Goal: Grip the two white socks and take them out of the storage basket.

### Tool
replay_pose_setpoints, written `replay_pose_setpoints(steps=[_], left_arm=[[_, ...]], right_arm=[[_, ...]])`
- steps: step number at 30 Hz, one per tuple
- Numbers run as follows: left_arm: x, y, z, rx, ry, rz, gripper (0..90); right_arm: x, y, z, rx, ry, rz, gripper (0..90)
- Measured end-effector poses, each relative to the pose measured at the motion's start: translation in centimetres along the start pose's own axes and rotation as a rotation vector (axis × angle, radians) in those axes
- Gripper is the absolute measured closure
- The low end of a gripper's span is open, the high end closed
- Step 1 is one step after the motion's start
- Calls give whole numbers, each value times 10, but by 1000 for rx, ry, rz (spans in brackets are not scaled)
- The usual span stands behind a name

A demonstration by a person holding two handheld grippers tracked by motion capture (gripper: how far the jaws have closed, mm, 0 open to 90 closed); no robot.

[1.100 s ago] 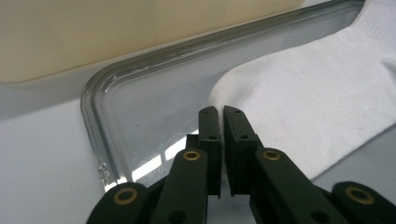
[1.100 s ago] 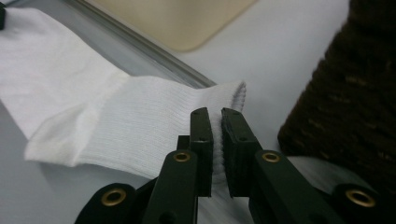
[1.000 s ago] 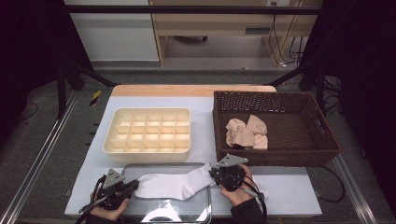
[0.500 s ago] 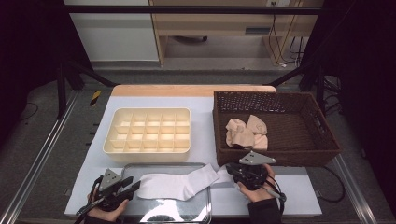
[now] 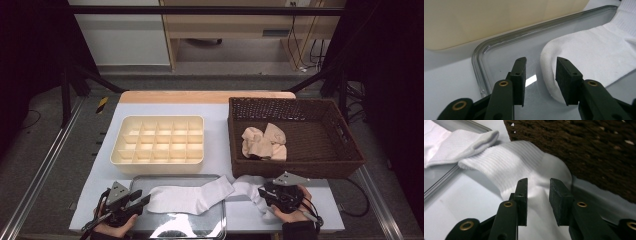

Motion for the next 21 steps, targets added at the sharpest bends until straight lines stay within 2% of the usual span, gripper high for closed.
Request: replay_pose_setpoints(steps=[3,8,11,16,21], left_arm=[[0,0,0,-2,2,0,600],[-1,0,0,1,0,-2,606],[-1,-1,-1,7,-2,-2,609],[-1,-3,-1,13,-5,-2,624],[-1,-3,-1,13,-6,-2,635]], right_arm=[[0,1,-5,11,-8,13,717],[3,-6,-7,65,20,19,870],[3,-5,-6,70,1,26,886],[-1,6,0,12,-16,-1,890],[-11,21,1,-50,-62,-70,890]])
Point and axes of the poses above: each handheld gripper's, and its own axes: y roughly backward along the jaws, z roughly out of its top, x roughly to its left, the point moved 2 cm from there along -y, roughly forward along the jaws, and after that the axes turned 4 degrees about y, right-handed, at the moved point
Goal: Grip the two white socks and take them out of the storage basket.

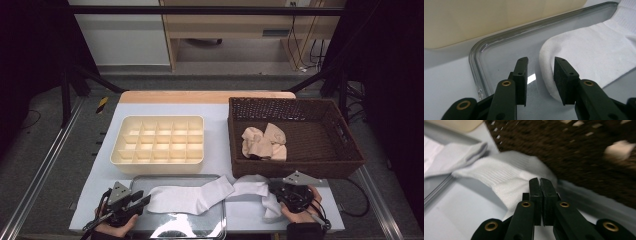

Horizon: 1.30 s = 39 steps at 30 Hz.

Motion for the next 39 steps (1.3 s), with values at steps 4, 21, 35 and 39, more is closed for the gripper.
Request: replay_pose_setpoints(steps=[4,21,35,39], left_arm=[[0,0,0,3,0,1,639],[-1,-2,-1,12,-5,-11,714],[-2,-4,-1,22,-13,-19,746],[-2,-4,-1,21,-14,-16,742]], right_arm=[[-9,16,4,-52,-25,-66,890],[34,-12,25,-63,28,180,890],[60,-64,32,75,103,155,877],[59,-57,33,50,112,167,832]])
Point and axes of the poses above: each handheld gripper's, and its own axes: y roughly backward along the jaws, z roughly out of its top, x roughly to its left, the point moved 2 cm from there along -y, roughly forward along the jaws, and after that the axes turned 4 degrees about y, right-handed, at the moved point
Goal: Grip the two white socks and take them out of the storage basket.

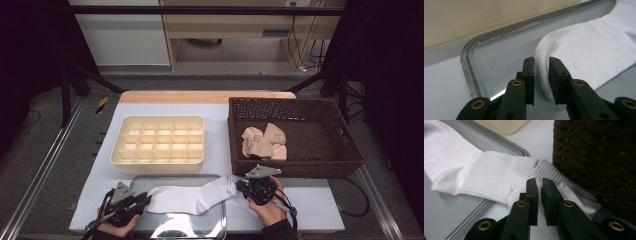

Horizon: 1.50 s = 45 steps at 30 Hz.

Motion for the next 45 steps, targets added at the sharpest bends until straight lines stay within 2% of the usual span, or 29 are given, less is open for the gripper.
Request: replay_pose_setpoints(steps=[4,7,9,11,13,18,21,24,26,30,31,34,36,38,40,42,44,45], left_arm=[[1,2,1,-13,4,5,745],[0,4,2,-20,8,5,772],[0,4,1,-16,4,2,792],[-1,3,1,-10,4,0,806],[-1,3,1,-7,2,-1,818],[-1,3,1,-5,-4,-5,832],[-2,3,1,-5,-2,-6,832],[-2,3,1,-7,-2,-7,828],[-1,3,1,-6,0,-8,824],[-1,3,1,-6,1,-9,823],[-1,3,1,-7,2,-10,823],[-1,2,1,-9,4,-12,824],[-1,2,1,-7,4,-12,826],[-1,2,1,-7,5,-12,826],[-1,2,1,-6,5,-11,826],[0,2,1,-5,3,-12,827],[0,2,1,-5,3,-12,827],[0,2,1,-4,2,-12,827]], right_arm=[[1,19,0,-56,35,-5,821],[1,30,-6,-68,36,-1,823],[1,32,-15,-49,33,14,822],[2,28,-26,-5,30,34,813],[4,23,-34,31,32,59,767],[10,20,-40,57,53,72,677],[13,17,-43,54,71,56,694],[14,16,-43,57,81,21,792],[14,16,-42,63,70,-1,889],[15,16,-38,85,59,-11,900],[16,17,-37,83,58,-3,900],[17,24,-28,28,24,55,900],[21,28,-18,-20,16,97,900],[26,26,-8,-45,18,137,900],[33,18,2,-52,24,170,900],[39,8,7,-41,32,184,900],[43,-6,11,-15,34,173,900],[44,-15,13,2,41,147,900]])
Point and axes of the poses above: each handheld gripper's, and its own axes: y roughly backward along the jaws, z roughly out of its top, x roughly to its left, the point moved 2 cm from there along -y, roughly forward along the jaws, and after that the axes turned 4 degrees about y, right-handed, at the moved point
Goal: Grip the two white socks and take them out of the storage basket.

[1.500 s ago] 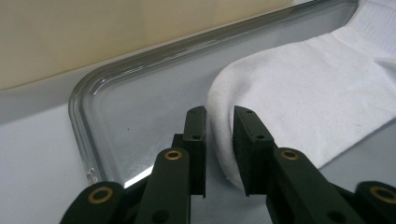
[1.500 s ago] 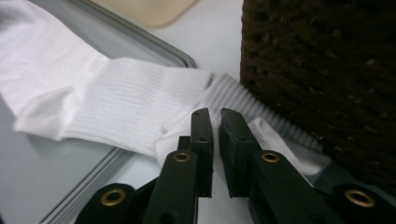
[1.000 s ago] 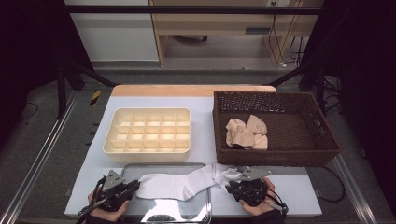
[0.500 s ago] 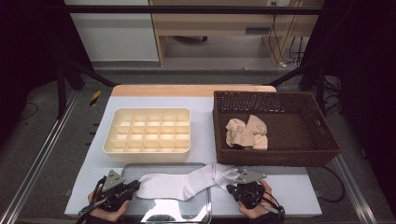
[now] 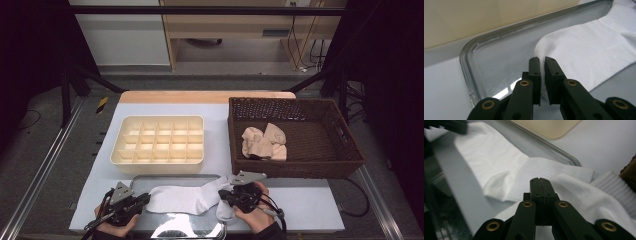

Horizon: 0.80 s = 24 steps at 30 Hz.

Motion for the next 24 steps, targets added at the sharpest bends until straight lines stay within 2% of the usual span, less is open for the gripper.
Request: replay_pose_setpoints(steps=[2,5,7,9,12,19,22,24], left_arm=[[0,0,0,-1,-1,0,826],[0,0,0,-1,-1,-2,824],[0,0,0,-3,0,-4,822],[0,2,1,-9,-1,-5,814],[1,3,1,-16,3,-8,802],[1,7,3,-36,-7,9,771],[1,6,3,-30,-4,11,768],[2,5,2,-21,-8,13,783]], right_arm=[[-2,-11,1,33,-5,-16,900],[-3,-14,1,30,3,-22,892],[-3,-8,2,-8,16,-24,849],[-3,3,2,-50,14,-5,828],[-1,15,-4,-82,18,12,822],[9,12,-27,-25,56,71,695],[12,9,-31,-4,77,81,689],[14,4,-33,10,98,74,723]])
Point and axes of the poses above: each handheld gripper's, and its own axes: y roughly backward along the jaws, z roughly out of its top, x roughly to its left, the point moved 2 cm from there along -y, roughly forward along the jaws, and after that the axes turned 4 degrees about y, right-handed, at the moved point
